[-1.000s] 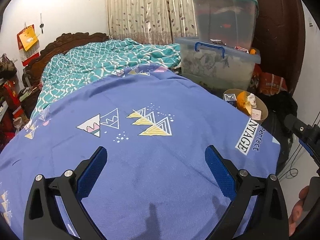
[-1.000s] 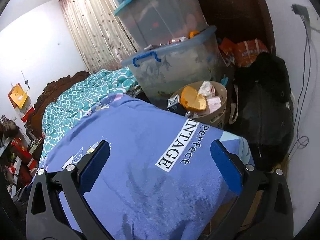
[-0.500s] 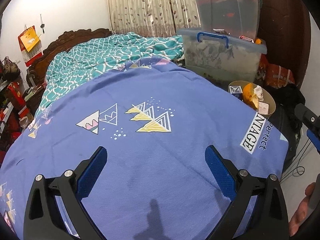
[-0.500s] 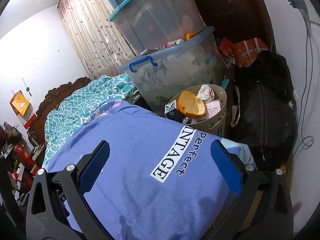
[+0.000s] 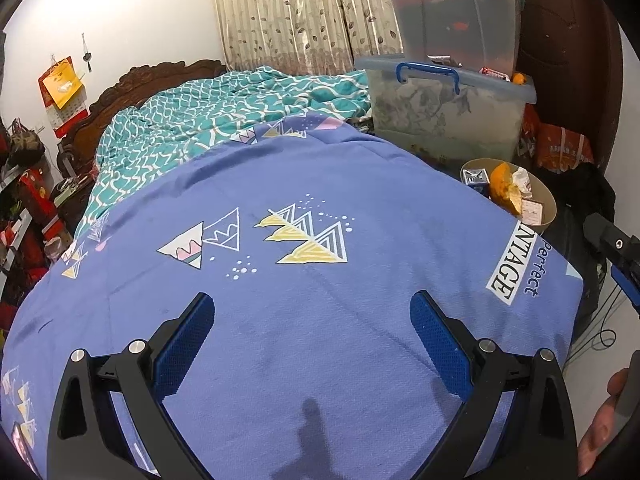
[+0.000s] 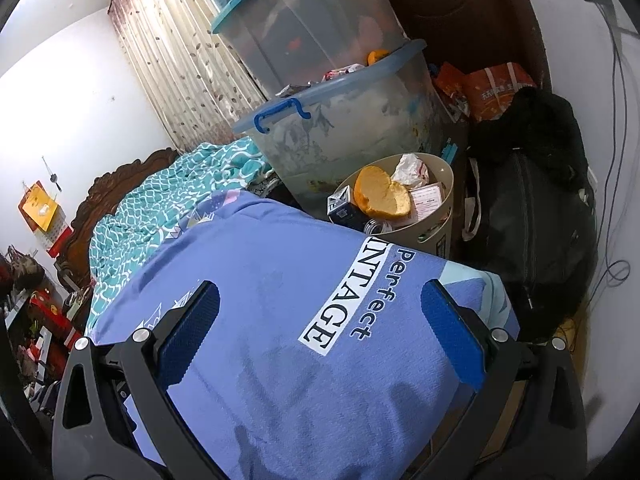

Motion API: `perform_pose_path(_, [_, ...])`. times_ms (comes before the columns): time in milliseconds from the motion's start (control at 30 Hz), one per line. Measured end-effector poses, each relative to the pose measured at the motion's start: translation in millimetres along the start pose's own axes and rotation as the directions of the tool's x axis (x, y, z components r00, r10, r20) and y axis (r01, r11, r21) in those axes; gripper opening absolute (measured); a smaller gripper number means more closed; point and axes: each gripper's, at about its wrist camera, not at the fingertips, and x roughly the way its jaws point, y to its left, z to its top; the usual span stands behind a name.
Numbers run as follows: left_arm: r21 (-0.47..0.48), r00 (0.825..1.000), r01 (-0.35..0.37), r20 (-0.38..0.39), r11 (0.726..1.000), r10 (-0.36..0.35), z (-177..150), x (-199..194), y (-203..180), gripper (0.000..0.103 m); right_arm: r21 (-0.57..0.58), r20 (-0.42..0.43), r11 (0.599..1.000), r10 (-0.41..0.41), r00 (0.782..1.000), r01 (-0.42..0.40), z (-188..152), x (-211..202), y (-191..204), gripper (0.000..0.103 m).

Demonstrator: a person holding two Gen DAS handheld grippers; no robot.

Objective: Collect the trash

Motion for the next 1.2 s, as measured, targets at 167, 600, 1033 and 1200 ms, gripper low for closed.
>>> perform_pose_path(167, [-0.008,1.000,0.003,0.024,1.000,-0.003,-0.4,-5.9,4.2,0.094,0.000,-0.002,1.000,0.001,1.000,-0.001,-1.7,-1.7,1.6,0.100])
perform_pose_path(600, [-0.011,0.998,-0.025,0.052,1.000,0.025,-3.3,-17.4,9.5,0.094,-0.011,0.007,1.000,0.003,1.000,-0.003,-5.9,-9.7,8.9,0.100])
perform_pose_path(1033, [-0.023,0.999,-0.003,0.044,1.000,0.004,-7.4,-19.3,11.6,0.094,-0.017,0.006,1.000,0.010,1.000,-0.010,-7.1,-12.7,12.8,0.100])
perform_pose_path(1200, [-0.031,0.999,0.007,0.041,0.999,-0.006,-6.9,-20.3,11.6,0.094,-0.016,0.005,1.000,0.009,1.000,-0.009,-7.5,-13.0,12.9,0.100])
